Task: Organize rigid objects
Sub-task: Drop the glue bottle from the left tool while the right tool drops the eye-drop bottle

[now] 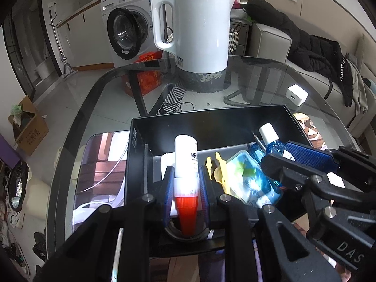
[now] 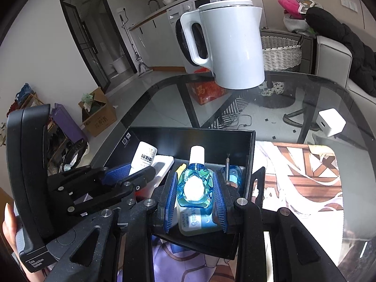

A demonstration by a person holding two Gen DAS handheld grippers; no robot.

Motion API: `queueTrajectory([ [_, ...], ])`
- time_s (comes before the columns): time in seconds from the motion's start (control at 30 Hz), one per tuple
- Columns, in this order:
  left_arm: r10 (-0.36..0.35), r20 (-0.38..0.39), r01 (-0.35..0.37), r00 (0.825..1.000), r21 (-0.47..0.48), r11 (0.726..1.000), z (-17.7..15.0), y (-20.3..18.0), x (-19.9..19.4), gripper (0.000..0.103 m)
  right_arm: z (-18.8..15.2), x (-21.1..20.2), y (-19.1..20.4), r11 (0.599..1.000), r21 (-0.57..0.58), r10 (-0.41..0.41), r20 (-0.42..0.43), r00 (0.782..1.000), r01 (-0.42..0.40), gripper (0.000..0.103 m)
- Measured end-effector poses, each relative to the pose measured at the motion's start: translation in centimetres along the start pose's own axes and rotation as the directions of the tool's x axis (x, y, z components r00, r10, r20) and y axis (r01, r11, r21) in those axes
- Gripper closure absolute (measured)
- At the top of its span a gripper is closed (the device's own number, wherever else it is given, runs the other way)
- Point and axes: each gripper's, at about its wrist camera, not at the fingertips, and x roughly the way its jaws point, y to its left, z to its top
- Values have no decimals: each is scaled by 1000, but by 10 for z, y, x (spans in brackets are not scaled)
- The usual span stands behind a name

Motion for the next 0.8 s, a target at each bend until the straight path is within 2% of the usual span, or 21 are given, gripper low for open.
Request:
queueTrajectory([
  [0.2,-17,-22,17,1000,1,1000,-2,2,-4,84,-2,-2,1,1000,-4,13,-32,999,-13,74],
  [0.43,-17,-37,17,999,0,1000,-4,2,-6,84,-2,-7,-8,998,42,50,-51,997,-48,74],
  [0.57,-14,-39,14,999,1,1000,-5,3,-7,84,-4,-9,-4,999,26,37,-71,997,-36,74],
  [0.7,-4,-28,4,1000,10,1000,-6,4,-9,81,-5,-10,-2,999,19,31,-81,996,-30,73],
  [0.8,-1,-20,2,1000,25,1000,-9,1,-11,75,-6,-10,-1,1000,15,25,-81,996,-24,73],
])
